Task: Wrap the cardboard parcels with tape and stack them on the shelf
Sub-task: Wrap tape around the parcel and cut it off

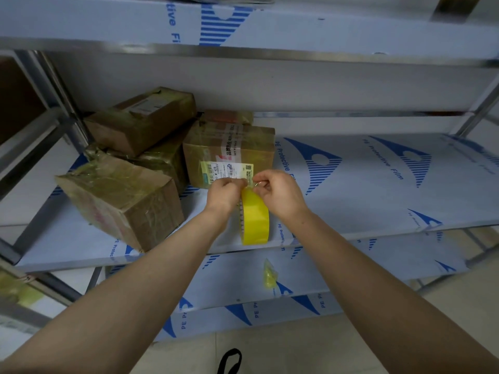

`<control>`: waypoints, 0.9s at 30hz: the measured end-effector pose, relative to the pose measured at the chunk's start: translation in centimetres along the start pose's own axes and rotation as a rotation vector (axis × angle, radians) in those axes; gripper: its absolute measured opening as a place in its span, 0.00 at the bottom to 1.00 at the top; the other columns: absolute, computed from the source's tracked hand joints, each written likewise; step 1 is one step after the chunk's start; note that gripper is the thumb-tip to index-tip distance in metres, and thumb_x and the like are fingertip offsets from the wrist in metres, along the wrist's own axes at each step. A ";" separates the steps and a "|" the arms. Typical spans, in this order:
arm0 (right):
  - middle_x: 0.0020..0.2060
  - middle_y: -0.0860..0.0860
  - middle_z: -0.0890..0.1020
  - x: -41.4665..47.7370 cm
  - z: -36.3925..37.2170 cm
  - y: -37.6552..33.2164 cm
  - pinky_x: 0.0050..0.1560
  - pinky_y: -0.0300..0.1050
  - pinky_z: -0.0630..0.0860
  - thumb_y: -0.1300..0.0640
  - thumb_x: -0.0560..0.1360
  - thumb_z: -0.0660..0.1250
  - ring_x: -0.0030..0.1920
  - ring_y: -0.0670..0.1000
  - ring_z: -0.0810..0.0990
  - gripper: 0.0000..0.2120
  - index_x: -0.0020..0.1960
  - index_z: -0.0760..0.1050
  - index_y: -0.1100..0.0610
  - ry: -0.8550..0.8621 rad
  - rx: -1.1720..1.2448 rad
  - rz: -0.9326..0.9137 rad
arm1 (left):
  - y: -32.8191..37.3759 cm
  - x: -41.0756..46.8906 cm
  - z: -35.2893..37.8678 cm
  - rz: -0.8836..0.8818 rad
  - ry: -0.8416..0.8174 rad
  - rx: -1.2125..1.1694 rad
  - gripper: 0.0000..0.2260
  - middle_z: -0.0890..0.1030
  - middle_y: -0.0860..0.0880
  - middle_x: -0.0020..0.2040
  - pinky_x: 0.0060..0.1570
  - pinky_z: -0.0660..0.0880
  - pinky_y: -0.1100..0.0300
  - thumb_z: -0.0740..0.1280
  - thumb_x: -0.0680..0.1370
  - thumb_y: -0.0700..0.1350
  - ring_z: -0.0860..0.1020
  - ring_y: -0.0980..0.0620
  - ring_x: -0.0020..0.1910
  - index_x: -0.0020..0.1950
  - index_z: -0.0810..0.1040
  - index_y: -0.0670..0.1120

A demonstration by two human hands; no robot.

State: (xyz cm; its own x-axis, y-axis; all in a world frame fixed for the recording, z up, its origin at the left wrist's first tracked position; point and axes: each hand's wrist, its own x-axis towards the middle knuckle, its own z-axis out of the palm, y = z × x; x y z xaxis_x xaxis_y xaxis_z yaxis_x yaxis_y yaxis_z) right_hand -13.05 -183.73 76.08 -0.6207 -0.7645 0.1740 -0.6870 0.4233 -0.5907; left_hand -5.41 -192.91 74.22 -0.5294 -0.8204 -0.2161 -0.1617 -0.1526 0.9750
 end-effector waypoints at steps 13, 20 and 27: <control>0.63 0.57 0.69 -0.7 0.2 0.3 0.58 0.44 0.69 0.59 0.78 0.64 0.63 0.55 0.70 0.08 0.53 0.79 0.61 0.045 -0.143 -0.096 | 0.1 -0.2 -0.1 -0.006 -0.015 0.011 0.07 0.81 0.47 0.41 0.52 0.74 0.56 0.69 0.74 0.40 0.77 0.48 0.44 0.36 0.78 0.46; 0.50 0.56 0.82 -0.8 -0.6 0.3 0.53 0.48 0.73 0.59 0.76 0.67 0.51 0.55 0.79 0.09 0.55 0.81 0.60 0.024 -0.039 -0.126 | 1.0 0.3 -0.6 -0.066 -0.088 0.053 0.04 0.81 0.40 0.51 0.58 0.76 0.51 0.70 0.73 0.37 0.79 0.44 0.49 0.46 0.77 0.40; 0.52 0.57 0.81 -0.6 -1.5 0.5 0.54 0.48 0.73 0.57 0.76 0.67 0.53 0.56 0.78 0.13 0.60 0.80 0.59 -0.060 -0.064 -0.222 | 2.2 0.8 -1.0 -0.091 -0.200 0.240 0.13 0.81 0.39 0.52 0.59 0.75 0.48 0.69 0.71 0.36 0.80 0.41 0.52 0.54 0.77 0.37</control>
State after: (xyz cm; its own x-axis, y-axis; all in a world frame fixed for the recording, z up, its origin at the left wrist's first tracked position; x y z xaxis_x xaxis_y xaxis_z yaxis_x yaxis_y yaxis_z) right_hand -13.58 -182.32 76.90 -0.4300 -0.8687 0.2458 -0.8276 0.2705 -0.4918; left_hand -5.32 -194.47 76.26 -0.6531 -0.6813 -0.3306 -0.3948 -0.0662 0.9164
